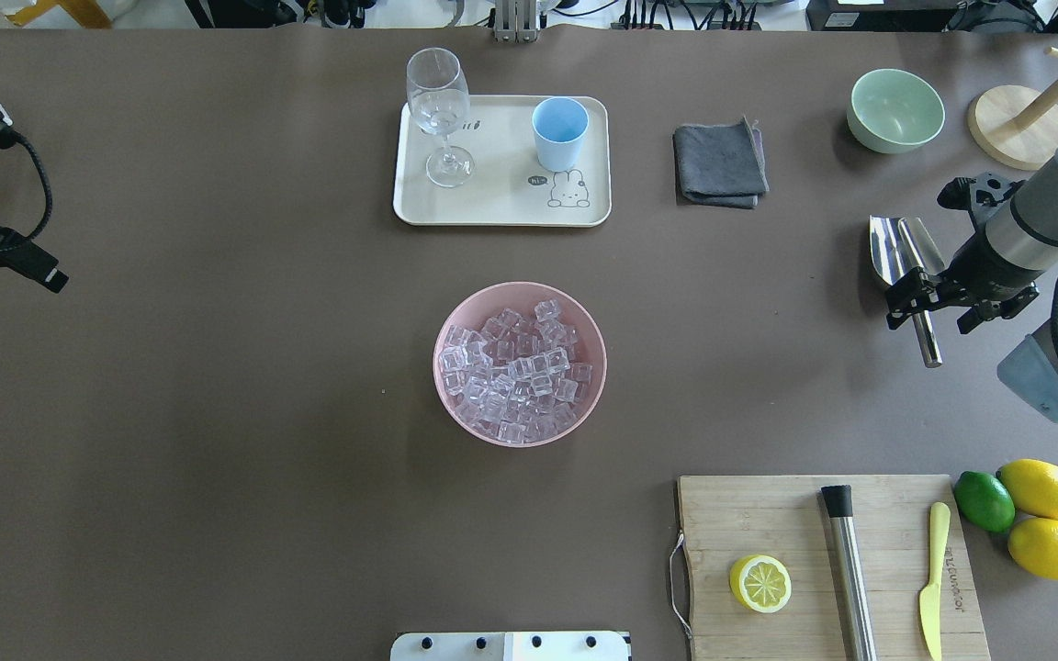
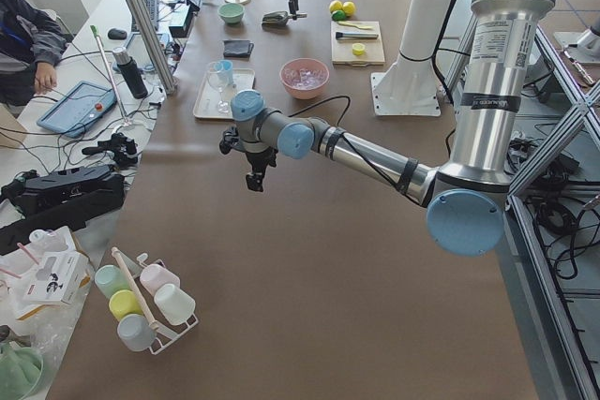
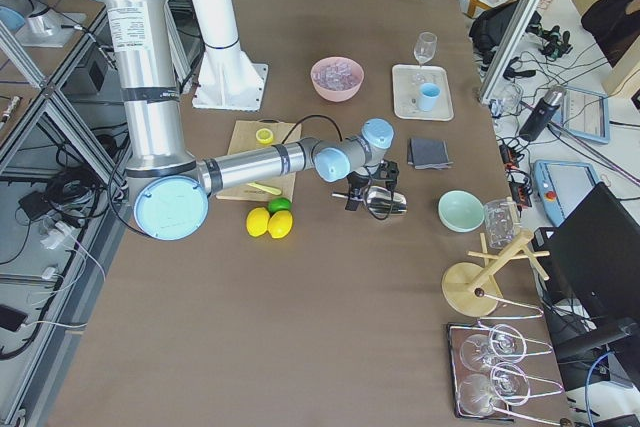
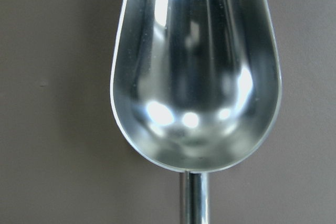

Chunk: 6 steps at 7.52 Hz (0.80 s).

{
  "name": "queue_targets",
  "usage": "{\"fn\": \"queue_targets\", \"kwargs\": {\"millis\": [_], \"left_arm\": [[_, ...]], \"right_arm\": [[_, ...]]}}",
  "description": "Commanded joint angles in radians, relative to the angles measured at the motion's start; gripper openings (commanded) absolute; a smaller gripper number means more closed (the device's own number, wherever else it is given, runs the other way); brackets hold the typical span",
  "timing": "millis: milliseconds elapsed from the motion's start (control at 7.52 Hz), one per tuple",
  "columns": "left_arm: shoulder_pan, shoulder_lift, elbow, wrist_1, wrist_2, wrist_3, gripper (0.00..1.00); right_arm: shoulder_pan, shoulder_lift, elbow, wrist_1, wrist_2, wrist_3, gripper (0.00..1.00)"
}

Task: Put ice in cup with scoop
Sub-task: 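Grasp and lift the metal scoop with the right gripper while the left arm reaches out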

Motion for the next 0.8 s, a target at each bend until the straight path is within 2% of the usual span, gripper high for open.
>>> {"fn": "queue_targets", "kwargs": {"millis": [0, 133, 399, 532, 665], "left_arm": [[0.076, -0.043, -0.026, -0.005, 0.007, 0.004, 0.98], [0.100, -0.042, -0.026, -0.056, 0.007, 0.007, 0.98], [0.192, -0.036, -0.029, -0.183, 0.011, -0.002, 0.98], [0.235, -0.049, -0.030, -0.212, 0.016, -0.002, 0.98], [0.269, -0.060, -0.023, -0.279, 0.023, 0.000, 0.98]], "right_arm": [[-0.003, -0.001, -0.015, 0.005, 0.004, 0.000, 0.87], [-0.005, -0.001, -0.013, 0.004, 0.007, 0.004, 0.78], [-0.010, -0.001, -0.021, 0.004, 0.007, 0.004, 0.78], [-0.010, -0.001, -0.021, 0.004, 0.007, 0.004, 0.69], [-0.011, 0.000, -0.022, 0.004, 0.007, 0.003, 0.47]]}}
